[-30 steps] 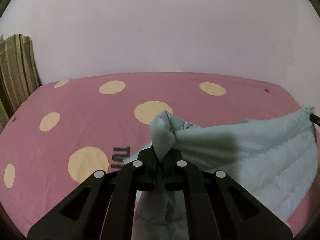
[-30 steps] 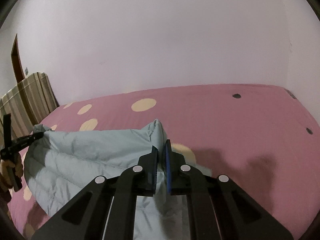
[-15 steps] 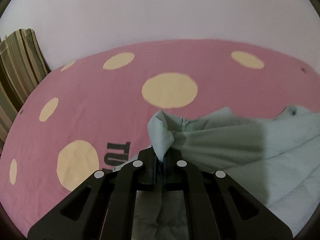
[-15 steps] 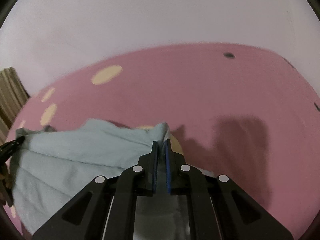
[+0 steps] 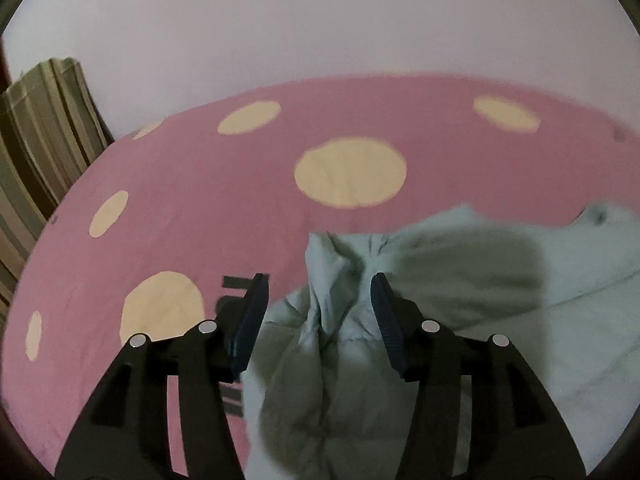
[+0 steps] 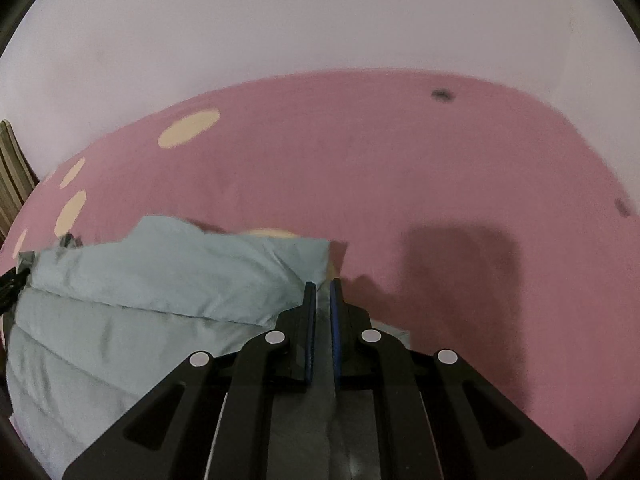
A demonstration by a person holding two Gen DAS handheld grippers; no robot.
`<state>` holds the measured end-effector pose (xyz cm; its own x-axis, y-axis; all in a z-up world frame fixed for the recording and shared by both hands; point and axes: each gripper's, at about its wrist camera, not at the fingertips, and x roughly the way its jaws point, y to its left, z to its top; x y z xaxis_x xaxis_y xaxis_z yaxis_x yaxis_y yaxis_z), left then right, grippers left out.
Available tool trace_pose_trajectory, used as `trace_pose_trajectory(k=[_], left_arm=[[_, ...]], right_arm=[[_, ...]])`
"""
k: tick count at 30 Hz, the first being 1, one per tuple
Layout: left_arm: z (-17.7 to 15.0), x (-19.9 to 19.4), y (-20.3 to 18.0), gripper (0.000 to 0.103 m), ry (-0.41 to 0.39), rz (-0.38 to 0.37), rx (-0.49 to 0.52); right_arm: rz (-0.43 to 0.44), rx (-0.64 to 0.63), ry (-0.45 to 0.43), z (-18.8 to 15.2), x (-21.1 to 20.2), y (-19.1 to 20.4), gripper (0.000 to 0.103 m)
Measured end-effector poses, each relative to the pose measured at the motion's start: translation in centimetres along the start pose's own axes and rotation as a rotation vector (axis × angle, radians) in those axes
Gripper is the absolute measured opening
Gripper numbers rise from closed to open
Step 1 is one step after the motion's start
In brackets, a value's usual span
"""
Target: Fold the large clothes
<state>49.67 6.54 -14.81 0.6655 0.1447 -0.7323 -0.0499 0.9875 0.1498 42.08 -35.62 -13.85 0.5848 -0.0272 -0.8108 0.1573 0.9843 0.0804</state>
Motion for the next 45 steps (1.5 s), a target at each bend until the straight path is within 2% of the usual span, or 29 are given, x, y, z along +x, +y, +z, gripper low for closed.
trace_pose_trajectory(k=[1, 3, 4, 6, 9, 14, 19, 30, 39, 42, 45], left_arm=[[0.2, -1.0, 0.1, 0.057, -0.016, -0.007, -0.017], [0.5, -3.5, 0.1, 0.06, -0.067, -0.051, -0.054], [0.5, -4.5, -0.4, 0.063, -0.083, -0.083, -0.063], [0.2, -5.9, -2.0, 0.065, -0.099, -0.132, -0.058], [-0.3, -5.8, -4.6, 0.067, -0.09, -0.163, -0.033], [-1.5, -2.9, -7.5, 0.067, -0.023, -0.153, -0.04], [-2.6, -0.3, -8.5, 0.068, 0.023, -0.118, -0.036], [-2.9, 1.7, -9.1, 0.073, 0.032, -0.124, -0.049], [-2.6, 1.7, -9.3, 0.073, 0.044, -0.11, -0.029], [-2.4, 0.1, -8.8, 0.073, 0.035, -0.099, -0.029], [-2.9, -2.9, -7.3, 0.073, -0.005, -0.117, -0.077]], right_arm=[[0.004, -0.002, -0.023, 0.2, -1.2, 0.3, 0.012], [0.059, 0.016, -0.073, 0.6, -3.9, 1.0, 0.036], [0.082, 0.024, -0.089, 0.6, -4.8, 1.6, 0.042], [0.148, 0.027, -0.114, 0.6, -5.9, 3.2, 0.042], [0.196, 0.009, -0.092, 0.3, -5.3, 6.2, 0.042], [0.166, -0.038, -0.046, -0.7, -2.8, 9.6, 0.042], [0.104, -0.057, -0.001, -1.9, 0.2, 10.3, 0.042], [0.05, -0.074, 0.011, -3.3, 3.3, 10.6, 0.042], [0.028, -0.091, 0.0, -3.1, 3.1, 11.0, 0.042], [0.029, -0.088, -0.027, -3.0, 1.2, 11.0, 0.042], [0.052, -0.083, -0.085, -3.4, -2.0, 10.9, 0.042]])
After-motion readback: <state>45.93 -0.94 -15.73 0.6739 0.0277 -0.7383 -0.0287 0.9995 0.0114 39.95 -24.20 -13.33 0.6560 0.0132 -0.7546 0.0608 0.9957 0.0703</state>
